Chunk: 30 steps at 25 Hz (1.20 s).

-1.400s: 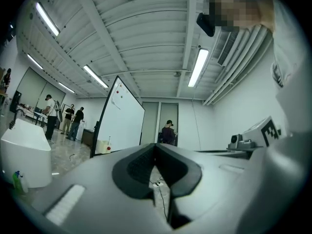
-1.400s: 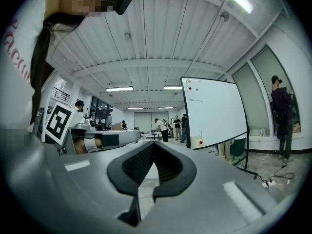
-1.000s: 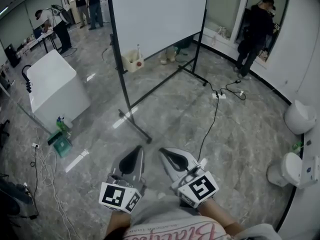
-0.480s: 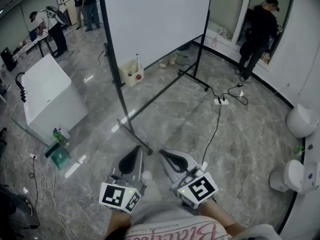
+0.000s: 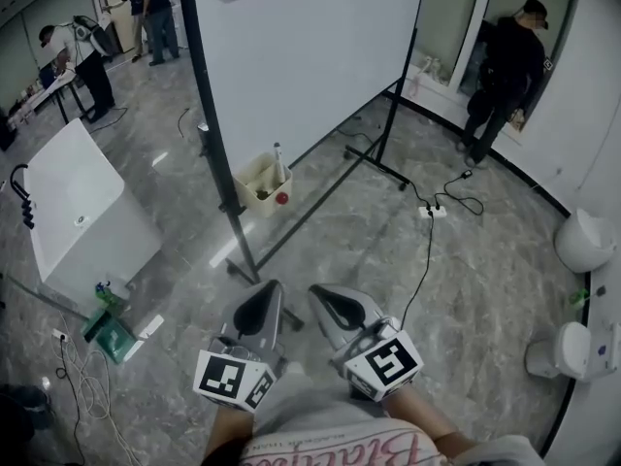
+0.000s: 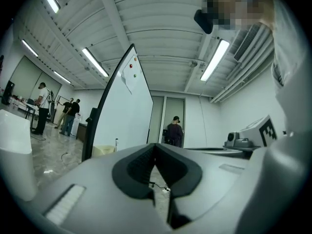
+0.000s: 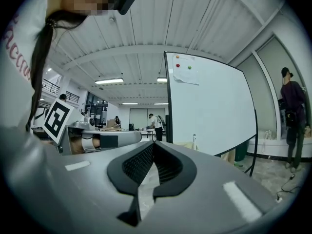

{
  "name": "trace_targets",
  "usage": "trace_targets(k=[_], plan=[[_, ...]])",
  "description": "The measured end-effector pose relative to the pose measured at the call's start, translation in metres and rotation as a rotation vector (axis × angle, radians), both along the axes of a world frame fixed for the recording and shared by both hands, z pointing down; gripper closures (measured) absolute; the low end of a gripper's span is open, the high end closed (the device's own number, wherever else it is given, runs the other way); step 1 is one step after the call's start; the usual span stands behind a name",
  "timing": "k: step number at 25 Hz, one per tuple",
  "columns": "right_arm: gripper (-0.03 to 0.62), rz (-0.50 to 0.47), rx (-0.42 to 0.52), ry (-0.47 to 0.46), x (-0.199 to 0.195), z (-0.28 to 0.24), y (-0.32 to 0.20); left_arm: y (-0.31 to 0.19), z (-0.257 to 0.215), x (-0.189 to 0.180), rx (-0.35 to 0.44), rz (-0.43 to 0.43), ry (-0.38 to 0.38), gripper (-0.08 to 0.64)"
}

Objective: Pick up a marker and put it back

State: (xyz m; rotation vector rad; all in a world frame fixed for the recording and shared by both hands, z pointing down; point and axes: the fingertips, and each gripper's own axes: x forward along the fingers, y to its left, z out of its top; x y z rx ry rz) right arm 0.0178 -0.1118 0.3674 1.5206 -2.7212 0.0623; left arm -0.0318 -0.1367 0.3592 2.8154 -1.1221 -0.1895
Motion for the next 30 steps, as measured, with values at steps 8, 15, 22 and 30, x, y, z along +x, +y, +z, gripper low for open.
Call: trace_targets(k=[8, 15, 22, 30], plan=[[0.591, 0.041, -0.058, 0.005, 0.001, 0.012, -0.071, -0.062, 0.015, -0.001, -0.054, 0.033, 0.001, 0.56], [0.589, 0.013, -0.083, 0.007, 0.016, 0.016, -0.128, -0.111, 0.018, 0.012, -0.068, 0.007, -0.005, 0.56], [0.534, -0.104, -0.119, 0.025, 0.027, 0.023, -0.201, -0.172, 0.012, 0.027, -0.059, -0.09, -0.004, 0.56], [0.488, -0.227, -0.229, 0.016, 0.023, 0.049, -0.281, -0.219, 0.008, 0.03, -0.059, -0.215, -0.006, 0.56]])
